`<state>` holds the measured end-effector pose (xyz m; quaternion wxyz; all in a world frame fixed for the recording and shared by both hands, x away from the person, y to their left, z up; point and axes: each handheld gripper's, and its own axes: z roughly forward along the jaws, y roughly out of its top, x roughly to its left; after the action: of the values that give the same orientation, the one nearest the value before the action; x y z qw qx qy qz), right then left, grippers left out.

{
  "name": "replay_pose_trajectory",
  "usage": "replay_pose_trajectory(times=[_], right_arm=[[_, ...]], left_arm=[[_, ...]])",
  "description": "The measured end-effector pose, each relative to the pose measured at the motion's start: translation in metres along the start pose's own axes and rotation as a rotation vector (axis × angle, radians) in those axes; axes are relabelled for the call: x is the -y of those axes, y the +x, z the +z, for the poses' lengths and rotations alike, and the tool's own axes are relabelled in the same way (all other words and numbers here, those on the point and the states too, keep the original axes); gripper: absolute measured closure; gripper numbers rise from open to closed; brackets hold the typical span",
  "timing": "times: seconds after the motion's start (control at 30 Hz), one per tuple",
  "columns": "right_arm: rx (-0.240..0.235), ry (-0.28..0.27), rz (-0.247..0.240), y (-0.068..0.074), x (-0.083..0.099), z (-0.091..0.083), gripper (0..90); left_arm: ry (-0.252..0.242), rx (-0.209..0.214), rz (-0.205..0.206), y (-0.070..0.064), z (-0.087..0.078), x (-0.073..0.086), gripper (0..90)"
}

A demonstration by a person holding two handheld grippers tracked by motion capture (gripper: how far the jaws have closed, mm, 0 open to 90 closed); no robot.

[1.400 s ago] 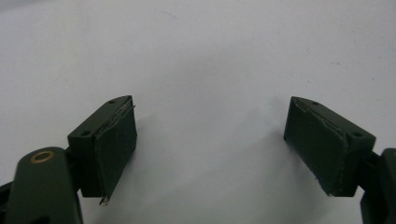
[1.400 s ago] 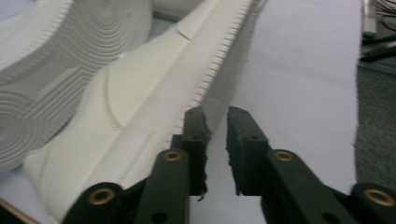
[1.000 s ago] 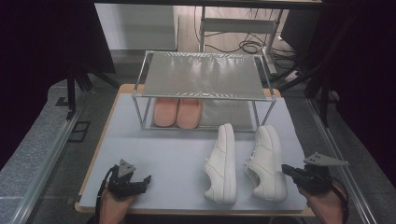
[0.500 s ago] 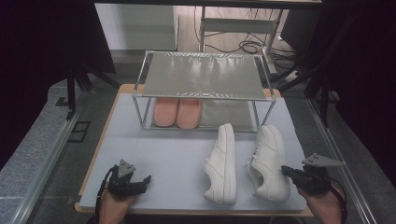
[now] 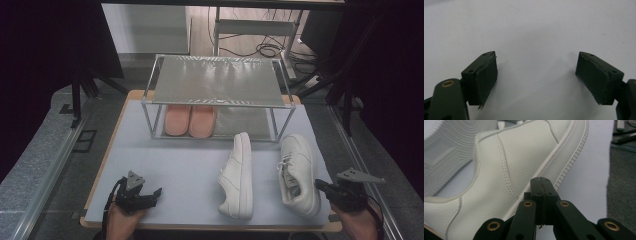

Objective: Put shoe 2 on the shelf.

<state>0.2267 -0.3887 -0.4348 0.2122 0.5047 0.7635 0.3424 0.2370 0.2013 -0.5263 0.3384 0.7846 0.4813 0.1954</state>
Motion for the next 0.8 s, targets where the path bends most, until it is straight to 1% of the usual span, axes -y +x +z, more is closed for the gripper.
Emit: replay_pose_trajectory(times=[0.07,0.13,0.2,0.33,0.37,0.4,0.43,0.47,0.5,0.53,0.57,0.6,0.63,0.67,0.7,0.8], right_arm=[[0.006,0.004,0.004,-0.002,0.001,0.0,90.0],[0.011,0.007,0.024,-0.008,0.006,0.0,90.0],[0.015,0.008,0.028,-0.01,0.007,0.001,90.0],[0.049,0.025,0.053,-0.019,0.016,0.004,90.0],[0.056,0.027,0.063,-0.021,0.018,0.004,90.0],[0.056,0.027,0.063,-0.021,0.018,0.004,90.0],[0.065,0.026,0.083,-0.027,0.022,0.004,90.0],[0.065,0.026,0.083,-0.027,0.022,0.004,90.0],[0.09,0.049,0.095,-0.035,0.027,0.005,90.0],[0.09,0.049,0.095,-0.035,0.027,0.005,90.0],[0.008,0.011,0.161,-0.044,0.034,0.005,90.0],[0.008,0.011,0.161,-0.044,0.034,0.005,90.0],[0.023,0.01,0.163,-0.047,0.036,0.003,89.9],[0.023,0.01,0.163,-0.047,0.036,0.003,89.9],[0.017,-0.002,0.172,-0.048,0.036,-0.001,88.8],[0.022,-0.017,0.172,-0.049,0.034,-0.005,88.2]], left_arm=[[0.0,0.0,0.0,0.0,0.0,0.0,18.0],[-0.001,0.0,0.001,0.0,0.0,0.0,18.0],[-0.001,0.0,0.001,0.0,0.0,0.0,18.0],[-0.001,0.0,0.001,0.0,0.0,0.0,18.1],[-0.001,0.0,0.001,0.0,0.0,0.0,18.1],[-0.001,0.0,0.001,0.0,0.0,0.0,18.1],[-0.001,0.0,0.0,0.0,0.0,0.0,18.1],[-0.001,0.0,0.0,0.0,0.0,0.0,18.1],[-0.002,0.0,0.0,0.0,0.0,0.0,18.2],[-0.002,0.0,0.0,0.0,0.0,0.0,18.3],[-0.002,0.0,-0.001,0.0,0.0,0.0,18.4],[-0.002,0.0,-0.001,0.0,0.0,0.0,18.5],[-0.003,-0.001,-0.001,0.0,0.0,0.0,18.5],[-0.003,-0.001,-0.001,0.0,0.0,0.0,18.5],[-0.003,-0.001,-0.001,0.0,0.0,0.0,18.5],[-0.003,-0.001,-0.001,0.0,0.0,0.0,18.6]])
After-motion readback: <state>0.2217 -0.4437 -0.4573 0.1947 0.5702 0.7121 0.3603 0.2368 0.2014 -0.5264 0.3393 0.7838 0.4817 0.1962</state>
